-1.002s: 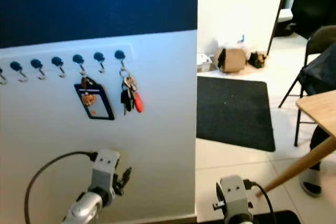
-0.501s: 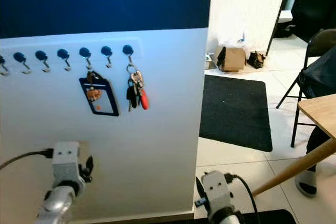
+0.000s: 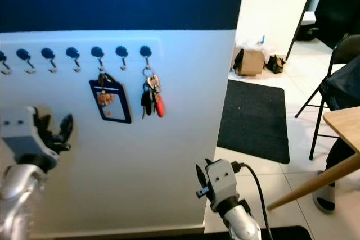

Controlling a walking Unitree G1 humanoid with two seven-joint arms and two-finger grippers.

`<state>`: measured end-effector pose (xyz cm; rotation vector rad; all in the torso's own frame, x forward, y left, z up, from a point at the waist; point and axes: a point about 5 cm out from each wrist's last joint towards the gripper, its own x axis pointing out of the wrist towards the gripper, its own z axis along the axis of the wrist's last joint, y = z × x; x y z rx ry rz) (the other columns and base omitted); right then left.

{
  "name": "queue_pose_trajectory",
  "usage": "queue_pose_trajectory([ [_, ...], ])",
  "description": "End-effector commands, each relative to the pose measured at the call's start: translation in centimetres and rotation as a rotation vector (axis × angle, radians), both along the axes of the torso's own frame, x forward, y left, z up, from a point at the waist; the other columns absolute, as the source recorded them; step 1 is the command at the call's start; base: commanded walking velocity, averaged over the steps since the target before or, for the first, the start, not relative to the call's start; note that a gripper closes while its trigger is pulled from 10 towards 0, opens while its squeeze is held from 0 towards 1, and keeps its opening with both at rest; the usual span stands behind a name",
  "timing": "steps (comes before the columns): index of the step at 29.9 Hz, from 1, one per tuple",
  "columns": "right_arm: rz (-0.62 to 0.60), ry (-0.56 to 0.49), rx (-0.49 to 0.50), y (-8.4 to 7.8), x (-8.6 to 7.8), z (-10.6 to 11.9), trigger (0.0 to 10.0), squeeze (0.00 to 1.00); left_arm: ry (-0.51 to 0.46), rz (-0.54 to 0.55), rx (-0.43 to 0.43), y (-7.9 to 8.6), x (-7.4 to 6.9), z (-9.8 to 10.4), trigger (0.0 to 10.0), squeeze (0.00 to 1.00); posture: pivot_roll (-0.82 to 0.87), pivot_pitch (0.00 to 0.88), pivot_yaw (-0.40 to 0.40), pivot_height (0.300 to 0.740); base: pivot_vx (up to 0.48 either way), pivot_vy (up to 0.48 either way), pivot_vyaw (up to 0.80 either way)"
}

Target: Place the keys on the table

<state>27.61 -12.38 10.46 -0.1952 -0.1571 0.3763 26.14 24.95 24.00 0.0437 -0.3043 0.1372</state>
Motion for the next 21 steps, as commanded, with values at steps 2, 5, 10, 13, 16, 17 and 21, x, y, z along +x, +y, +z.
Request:
queue_pose_trajectory([
  [2, -0.006, 0.026, 0.005, -0.3, -0.4, -0.5, 10.0, 0.00, -0.010, -0.060, 0.032, 0.3, -1.4, 1.4, 10.0, 0.00, 0.09, 0.156, 0.014, 0.740, 0.000, 0.000, 0.00],
  [5, 0.004, 0.048, -0.003, -0.4, -0.5, -0.9, 10.0, 0.00, -0.057, -0.328, 0.095, -1.0, -3.6, 4.7, 10.0, 0.00, 0.11, 0.154, -0.006, 0.740, 0.000, 0.000, 0.00],
  [10, 0.033, 0.061, -0.012, 0.3, -0.2, -1.1, 10.0, 0.00, -0.111, -0.507, 0.093, -3.2, -3.7, 6.6, 10.0, 0.00, 0.12, 0.148, -0.010, 0.740, 0.000, 0.000, 0.00],
  [13, 0.035, 0.059, -0.010, 0.5, 0.0, -0.9, 10.0, 0.00, -0.143, -0.597, 0.070, -5.4, -3.7, 7.2, 10.0, 0.00, 0.12, 0.146, -0.008, 0.740, 0.000, 0.000, 0.00],
  [16, 0.033, 0.060, -0.009, 0.5, 0.1, -1.0, 10.0, 0.00, -0.149, -0.623, 0.068, -7.2, -3.1, 7.4, 10.0, 0.00, 0.12, 0.141, -0.004, 0.740, 0.000, 0.000, 0.00],
  [17, 0.034, 0.061, -0.010, 0.5, 0.0, -1.0, 10.0, 0.00, -0.138, -0.618, 0.076, -7.5, -2.9, 7.3, 10.0, 0.00, 0.11, 0.140, -0.003, 0.740, 0.000, 0.000, 0.00],
  [21, 0.032, 0.063, -0.009, 0.5, 0.0, -1.0, 10.0, 0.00, -0.107, -0.557, 0.105, -8.1, -1.9, 7.2, 10.0, 0.00, 0.11, 0.136, 0.002, 0.740, 0.000, 0.000, 0.00],
])
